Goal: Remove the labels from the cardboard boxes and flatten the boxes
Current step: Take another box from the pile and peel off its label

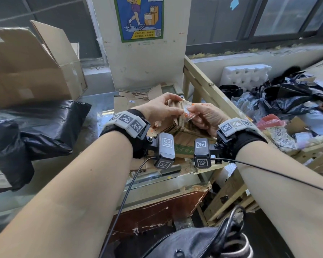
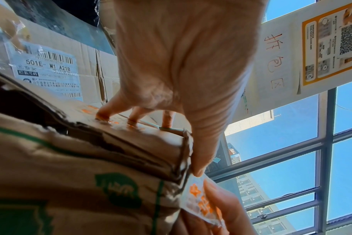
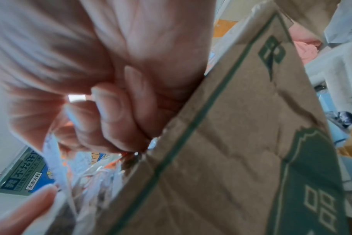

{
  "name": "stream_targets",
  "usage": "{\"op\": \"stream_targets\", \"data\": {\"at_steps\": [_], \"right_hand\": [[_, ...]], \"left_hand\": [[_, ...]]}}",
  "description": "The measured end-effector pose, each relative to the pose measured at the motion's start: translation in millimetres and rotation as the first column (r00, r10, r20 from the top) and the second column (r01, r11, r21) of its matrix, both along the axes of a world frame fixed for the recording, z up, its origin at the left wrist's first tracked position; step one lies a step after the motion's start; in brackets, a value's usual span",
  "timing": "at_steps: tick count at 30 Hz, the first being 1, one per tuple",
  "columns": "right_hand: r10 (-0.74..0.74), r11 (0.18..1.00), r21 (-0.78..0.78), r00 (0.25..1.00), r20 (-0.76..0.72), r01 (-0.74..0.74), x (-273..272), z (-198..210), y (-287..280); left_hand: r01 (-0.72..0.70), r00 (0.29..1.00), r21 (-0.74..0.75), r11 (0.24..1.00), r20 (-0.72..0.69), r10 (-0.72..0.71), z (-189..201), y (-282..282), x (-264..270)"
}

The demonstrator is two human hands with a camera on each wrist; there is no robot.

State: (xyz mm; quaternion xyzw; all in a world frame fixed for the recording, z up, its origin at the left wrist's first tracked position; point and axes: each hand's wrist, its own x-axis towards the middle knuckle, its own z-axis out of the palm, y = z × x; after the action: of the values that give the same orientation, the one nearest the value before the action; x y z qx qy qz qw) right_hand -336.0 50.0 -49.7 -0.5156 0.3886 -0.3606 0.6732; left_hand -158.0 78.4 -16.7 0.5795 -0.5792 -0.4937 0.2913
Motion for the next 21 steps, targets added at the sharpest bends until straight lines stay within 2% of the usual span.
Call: {"op": "stream_targets", "data": {"at_steps": [13, 21], "right_hand": [[-0.047, 0.994, 0.104, 0.989, 0.142, 0.032, -4.6, -2.6, -1.1], [-0.051, 0.996, 0.079, 0.992, 0.114, 0.042, -6.6, -3.6, 0.0]], "left_hand": [[-0.001, 0.999, 0.007, 1.0, -0.036, 0.001, -0.6, -0.8, 0.5], [0.005, 1.0, 0.016, 1.0, -0.03, -0.004, -0.2, -1.9, 0.9]]}}
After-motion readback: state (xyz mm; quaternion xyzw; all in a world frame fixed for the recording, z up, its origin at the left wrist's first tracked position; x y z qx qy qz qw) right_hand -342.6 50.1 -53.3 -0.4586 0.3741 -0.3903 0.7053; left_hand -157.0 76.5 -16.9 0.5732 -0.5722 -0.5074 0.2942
